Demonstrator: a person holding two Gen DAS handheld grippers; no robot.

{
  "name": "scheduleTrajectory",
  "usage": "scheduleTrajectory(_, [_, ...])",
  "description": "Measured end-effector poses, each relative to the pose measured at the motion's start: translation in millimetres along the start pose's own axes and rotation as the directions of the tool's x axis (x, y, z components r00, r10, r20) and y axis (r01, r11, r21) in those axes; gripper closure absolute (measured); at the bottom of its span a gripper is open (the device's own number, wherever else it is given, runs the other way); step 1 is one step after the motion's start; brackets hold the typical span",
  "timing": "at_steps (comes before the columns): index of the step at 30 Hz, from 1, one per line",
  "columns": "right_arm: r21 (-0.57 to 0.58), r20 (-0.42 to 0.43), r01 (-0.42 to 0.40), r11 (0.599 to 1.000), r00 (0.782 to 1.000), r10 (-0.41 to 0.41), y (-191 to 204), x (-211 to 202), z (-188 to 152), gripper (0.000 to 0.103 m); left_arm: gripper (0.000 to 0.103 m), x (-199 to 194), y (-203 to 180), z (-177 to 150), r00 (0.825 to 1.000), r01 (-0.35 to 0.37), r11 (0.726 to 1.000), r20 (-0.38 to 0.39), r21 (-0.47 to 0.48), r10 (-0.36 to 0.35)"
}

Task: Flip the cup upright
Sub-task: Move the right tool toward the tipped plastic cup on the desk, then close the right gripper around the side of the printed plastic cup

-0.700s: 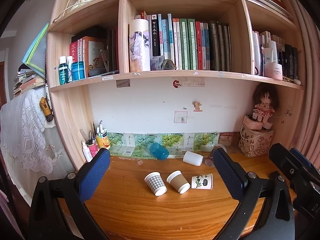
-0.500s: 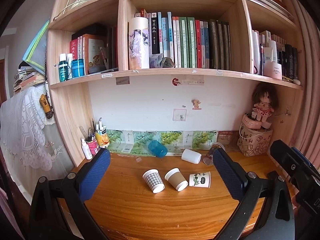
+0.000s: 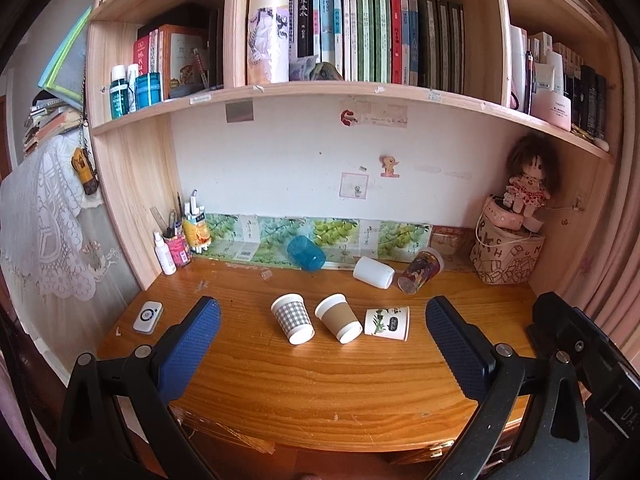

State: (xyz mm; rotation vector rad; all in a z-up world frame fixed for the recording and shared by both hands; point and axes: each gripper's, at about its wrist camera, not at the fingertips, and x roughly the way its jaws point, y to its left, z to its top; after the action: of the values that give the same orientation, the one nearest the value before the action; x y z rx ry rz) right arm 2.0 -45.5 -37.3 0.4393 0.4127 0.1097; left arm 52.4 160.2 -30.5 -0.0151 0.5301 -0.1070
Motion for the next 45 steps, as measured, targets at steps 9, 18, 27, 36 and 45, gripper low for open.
scheduleTrajectory(9, [0.064, -0.071, 0.001, 0.998, 0.998, 0.004, -28.4, 4.6, -5.8, 0.000, 0.001, 11.2, -19.2, -7.4, 0.997, 0.042, 0.999, -0.061, -0.001, -0.042])
scheduleTrajectory(18, [0.124, -0.073, 0.030, 0.992, 0.997, -0.022, -55.1, 7.3, 2.3, 0.000, 0.001, 44.7, -29.4, -7.7, 0.984, 0.086, 0.996, -0.156, -0.009, -0.087])
scheduleTrajectory(27, [0.189, -0.163, 0.197, 0.962, 0.972, -0.167, -93.8, 20.8, 4.8, 0.000, 0.001, 101.1, -59.3, 9.6, 0.946, 0.197, 0.977, -0.278, 0.080, -0.168])
scheduleTrajectory(36, [0.299, -0.290, 0.333, 0.894, 0.925, -0.247, -138.9, 56.5, 4.7, 0.000, 0.001, 182.3, -100.8, 29.6, 0.886, 0.307, 0.916, -0.430, 0.260, -0.174])
scheduleTrajectory(45, [0.334, -0.377, 0.373, 0.865, 0.895, -0.240, -170.1, 119.6, 13.2, 0.000, 0.001, 279.8, -140.8, 47.0, 0.830, 0.355, 0.856, -0.549, 0.376, -0.103])
